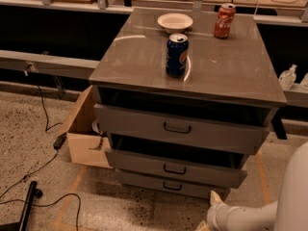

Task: Open bottom drawer

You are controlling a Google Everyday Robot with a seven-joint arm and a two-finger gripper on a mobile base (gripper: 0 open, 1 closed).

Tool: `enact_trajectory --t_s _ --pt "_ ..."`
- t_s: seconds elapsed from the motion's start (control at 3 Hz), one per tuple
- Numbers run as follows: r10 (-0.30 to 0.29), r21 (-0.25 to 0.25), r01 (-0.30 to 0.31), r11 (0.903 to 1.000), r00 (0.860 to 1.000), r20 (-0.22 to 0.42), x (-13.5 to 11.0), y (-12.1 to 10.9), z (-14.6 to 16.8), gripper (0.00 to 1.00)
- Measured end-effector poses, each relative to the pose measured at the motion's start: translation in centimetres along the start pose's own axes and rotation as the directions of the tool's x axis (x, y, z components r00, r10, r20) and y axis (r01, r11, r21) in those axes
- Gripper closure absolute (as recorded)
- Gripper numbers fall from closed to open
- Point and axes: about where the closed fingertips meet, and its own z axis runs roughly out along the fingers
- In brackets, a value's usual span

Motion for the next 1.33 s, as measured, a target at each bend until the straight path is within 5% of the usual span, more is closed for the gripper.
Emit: enact_trajectory --t_s 0.33,0.67,1.33 --pt "0.012 0.058 -0.023 0.9980 0.984 0.180 -0.1 -0.9 5.0 0.00" --pt "-0.048 0.092 0.025 0.9954 0.965 0.257 -0.7 -1.6 7.4 0.00" --pt "-0.174 0.178 0.130 0.9754 0.950 0.260 -0.7 -5.1 12.2 0.00"
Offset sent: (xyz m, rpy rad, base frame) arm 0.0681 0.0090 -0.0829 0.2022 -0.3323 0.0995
